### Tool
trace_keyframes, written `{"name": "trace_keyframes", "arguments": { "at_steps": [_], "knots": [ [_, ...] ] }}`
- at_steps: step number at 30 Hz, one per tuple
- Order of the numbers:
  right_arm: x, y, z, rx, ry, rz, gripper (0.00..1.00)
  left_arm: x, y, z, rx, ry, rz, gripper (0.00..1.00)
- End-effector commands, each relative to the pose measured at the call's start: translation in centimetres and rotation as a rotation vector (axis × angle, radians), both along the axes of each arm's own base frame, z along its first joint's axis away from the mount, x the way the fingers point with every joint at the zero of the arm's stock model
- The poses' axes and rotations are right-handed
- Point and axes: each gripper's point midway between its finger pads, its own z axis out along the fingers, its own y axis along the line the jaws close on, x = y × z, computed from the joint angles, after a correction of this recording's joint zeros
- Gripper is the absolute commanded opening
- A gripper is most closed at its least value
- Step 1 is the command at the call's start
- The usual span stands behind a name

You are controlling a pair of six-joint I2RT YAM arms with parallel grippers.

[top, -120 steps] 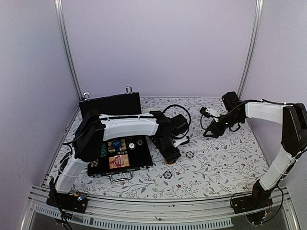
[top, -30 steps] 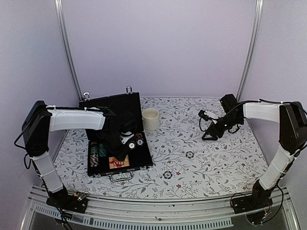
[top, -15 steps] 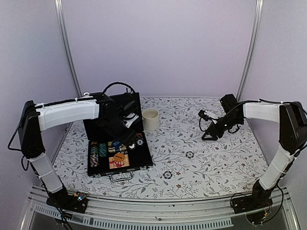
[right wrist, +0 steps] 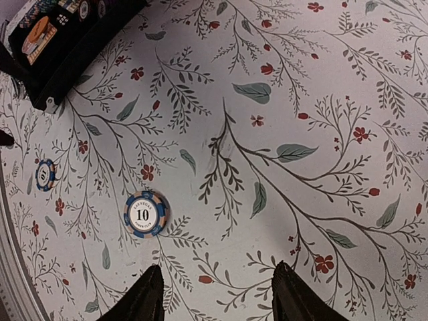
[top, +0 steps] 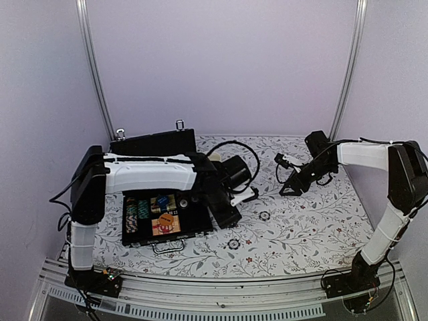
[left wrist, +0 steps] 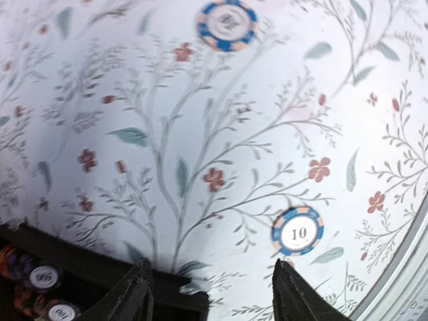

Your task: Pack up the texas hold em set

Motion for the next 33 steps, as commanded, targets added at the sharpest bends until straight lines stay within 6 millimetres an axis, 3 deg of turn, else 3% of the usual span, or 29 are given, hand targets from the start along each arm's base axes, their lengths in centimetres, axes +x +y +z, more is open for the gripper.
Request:
{"name": "trace_keyframes", "arguments": {
  "at_steps": [1, 7, 16, 20, 22, 24, 25, 26, 27, 31, 33],
  "knots": [
    [-0.1, 0.8, 0.0, 0.017, 0.022, 0.016, 0.49, -2.6, -2.1, -2.1, 0.043, 0.04, -0.151, 0.62],
    [-0.1, 0.7, 0.0, 0.009, 0.019, 0.014, 0.49, -4.1, -3.5, -3.4, 0.031, 0.069, -0.201, 0.61],
    [0.4, 1.0, -0.2, -0.061, -0.025, 0.03, 0.5, -4.5, -2.8, -4.2, 0.034, 0.074, -0.217, 0.61],
    [1.1, 0.5, 1.2, -0.097, -0.085, 0.024, 0.52, -4.3, -1.9, -4.0, 0.04, 0.058, -0.209, 0.61],
    [2.3, 0.6, 3.4, -0.101, -0.148, 0.028, 0.53, -4.3, -1.5, -3.7, 0.028, 0.053, -0.201, 0.61],
    [2.8, 0.6, 4.6, -0.105, -0.191, 0.028, 0.6, -4.1, -1.0, -3.5, 0.017, 0.047, -0.189, 0.61],
    [3.0, 0.6, 5.1, -0.099, -0.21, 0.031, 0.71, -3.9, -0.7, -3.4, 0.012, 0.043, -0.177, 0.61],
    [3.0, 0.8, 5.7, -0.082, -0.222, 0.037, 0.92, -3.7, -0.3, -3.3, 0.009, 0.036, -0.161, 0.61],
    [2.6, 1.2, 5.8, -0.047, -0.213, 0.052, 1.0, -3.5, -0.1, -3.3, 0.004, 0.03, -0.147, 0.61],
    [0.9, 2.6, 3.9, 0.001, -0.148, 0.133, 0.99, -2.6, 0.3, -2.2, -0.052, -0.004, -0.09, 0.65],
    [0.1, 3.2, 2.5, -0.039, -0.16, 0.172, 0.98, -1.9, 0.6, -0.6, -0.092, -0.043, -0.051, 0.67]
  ]
}}
